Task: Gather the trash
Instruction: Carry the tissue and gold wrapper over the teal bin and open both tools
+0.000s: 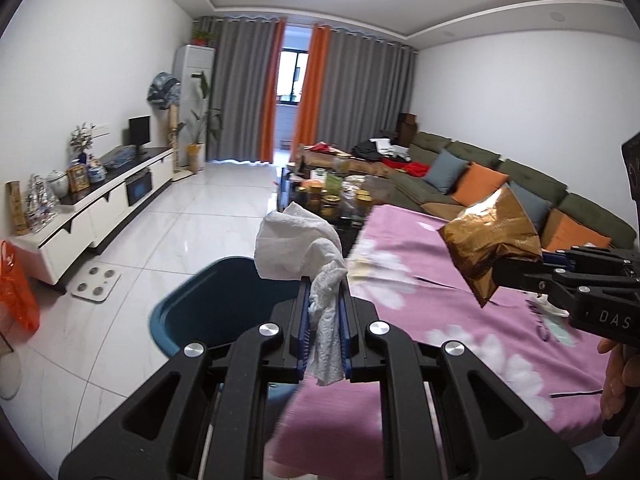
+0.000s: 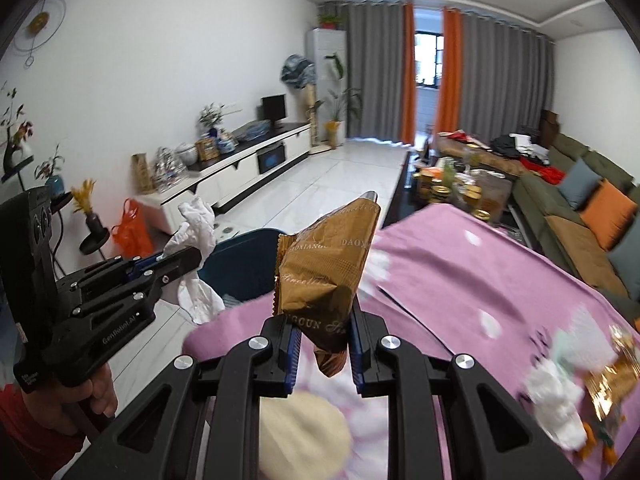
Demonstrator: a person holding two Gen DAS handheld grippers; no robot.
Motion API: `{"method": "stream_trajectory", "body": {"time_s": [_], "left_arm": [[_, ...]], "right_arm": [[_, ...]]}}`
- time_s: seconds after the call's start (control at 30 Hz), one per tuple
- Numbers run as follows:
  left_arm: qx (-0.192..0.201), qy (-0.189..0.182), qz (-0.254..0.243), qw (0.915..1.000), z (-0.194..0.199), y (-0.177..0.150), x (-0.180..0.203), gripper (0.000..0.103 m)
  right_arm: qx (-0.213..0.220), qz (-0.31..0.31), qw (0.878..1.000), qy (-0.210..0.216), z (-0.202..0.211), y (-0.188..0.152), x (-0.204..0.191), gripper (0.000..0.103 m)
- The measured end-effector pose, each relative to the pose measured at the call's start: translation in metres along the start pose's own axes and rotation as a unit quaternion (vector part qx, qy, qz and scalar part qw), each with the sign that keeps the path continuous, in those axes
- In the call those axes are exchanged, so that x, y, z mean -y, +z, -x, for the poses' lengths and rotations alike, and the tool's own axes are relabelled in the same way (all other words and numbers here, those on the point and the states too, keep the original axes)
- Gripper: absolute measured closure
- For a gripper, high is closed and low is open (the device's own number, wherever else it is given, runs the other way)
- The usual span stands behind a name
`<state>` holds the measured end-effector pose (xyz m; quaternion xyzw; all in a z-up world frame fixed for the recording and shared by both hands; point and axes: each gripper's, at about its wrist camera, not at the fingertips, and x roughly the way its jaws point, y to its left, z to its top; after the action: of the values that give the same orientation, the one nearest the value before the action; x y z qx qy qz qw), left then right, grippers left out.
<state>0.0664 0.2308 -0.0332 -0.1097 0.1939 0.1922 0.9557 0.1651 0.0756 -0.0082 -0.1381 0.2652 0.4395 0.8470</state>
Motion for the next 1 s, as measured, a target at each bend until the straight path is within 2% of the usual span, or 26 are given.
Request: {"method": "stream_trajectory", "body": {"time_s": [0.27, 0.47, 0.63, 0.9, 1.0], "left_arm": [[-0.013, 0.037, 0.013, 0.9992, -0.024, 0.007, -0.053, 0.09], [-0.035, 0.055, 0.02, 0.9977, -0.063, 0.011, -0.083, 0.09], [-0.065, 0.057, 0.025, 0.9959, -0.109, 0.009, -0.093, 0.087], [-0.099, 0.075, 0.02, 0.992, -0.166, -0.005, -0.097, 0.087], [-0.108, 0.081, 0.019, 0.9906, -0.183, -0.008, -0.095, 0.082]], "right_arm": [[-0.023, 0.042, 0.999, 0.024, -0.05, 0.029, -0.026, 0.084], [-0.06, 0.074, 0.995, 0.03, -0.093, 0.045, -0.042, 0.084], [-0.111, 0.089, 0.989, 0.039, -0.134, 0.048, -0.049, 0.084], [-0.155, 0.11, 0.981, 0.044, -0.176, 0.055, -0.065, 0.084], [-0.169, 0.109, 0.979, 0.047, -0.185, 0.054, -0.065, 0.081]]}}
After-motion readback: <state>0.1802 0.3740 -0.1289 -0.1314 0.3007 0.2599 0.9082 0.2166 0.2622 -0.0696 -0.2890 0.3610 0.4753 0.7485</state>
